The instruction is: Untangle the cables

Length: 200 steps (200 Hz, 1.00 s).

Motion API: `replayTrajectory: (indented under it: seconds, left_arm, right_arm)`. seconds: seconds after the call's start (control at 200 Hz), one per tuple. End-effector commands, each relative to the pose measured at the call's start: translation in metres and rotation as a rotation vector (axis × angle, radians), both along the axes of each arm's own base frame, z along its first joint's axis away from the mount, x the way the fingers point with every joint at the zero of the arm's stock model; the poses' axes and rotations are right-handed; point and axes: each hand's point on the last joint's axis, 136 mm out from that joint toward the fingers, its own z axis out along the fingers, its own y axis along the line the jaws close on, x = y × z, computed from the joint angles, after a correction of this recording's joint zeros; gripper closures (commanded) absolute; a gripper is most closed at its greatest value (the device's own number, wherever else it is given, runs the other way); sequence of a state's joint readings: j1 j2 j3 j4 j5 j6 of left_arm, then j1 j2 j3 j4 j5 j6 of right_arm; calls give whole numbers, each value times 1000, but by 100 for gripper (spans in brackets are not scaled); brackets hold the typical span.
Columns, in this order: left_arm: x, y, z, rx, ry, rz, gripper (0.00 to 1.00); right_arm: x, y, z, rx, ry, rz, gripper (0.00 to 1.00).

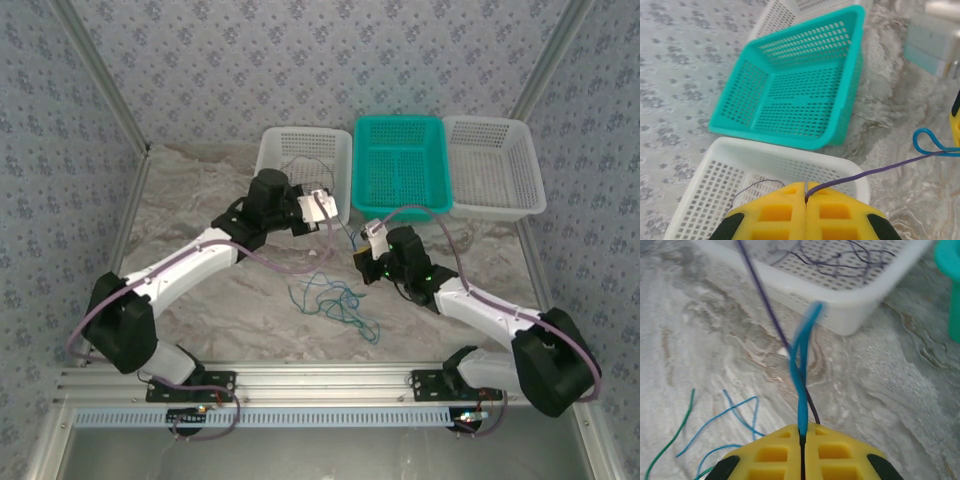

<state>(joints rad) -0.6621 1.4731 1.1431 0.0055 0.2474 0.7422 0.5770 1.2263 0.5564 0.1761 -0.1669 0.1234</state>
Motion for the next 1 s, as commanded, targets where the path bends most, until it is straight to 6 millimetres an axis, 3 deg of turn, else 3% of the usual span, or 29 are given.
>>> replayTrajectory:
  seconds: [0.0,0.125,0.22,0.34,0.445,0.57,0.665,0.77,0.904,0.944,0.994]
  left_arm:
    - [22,20,63,-224,-55,125,100]
    - [58,40,62,-228,-24,307,100]
    - [99,67,54,-210,-9,532,100]
    - [136,112,65,-404,84,678,100]
    - [153,131,74,-489,112,723,100]
    - [164,135,71,-485,120,744,100]
    - [165,121,61,-481,163,689,100]
    - [166,104,39,-426,201,656,100]
    - [173,100,9,-358,220,686,100]
    - [175,103,3,-352,220,709,88]
    - [175,108,1,-357,217,739,61]
  right_arm:
    - [5,-19,-31,-28,88,-108,95]
    - [3,-18,-38,-5,116,-109,97]
    - [5,-25,-39,-10,121,-156,98]
    - [2,-43,-54,-44,169,-244,98]
    - [-2,-51,-60,-44,183,-268,92]
    - [-3,-56,-61,-42,189,-288,95]
    - [-4,-54,-61,-27,193,-282,97]
    - [-4,-52,-56,-10,193,-281,97]
    - [-3,-49,-43,18,173,-273,96]
    - [-4,-49,-39,21,167,-270,96]
    - [-4,-48,-31,28,158,-260,96]
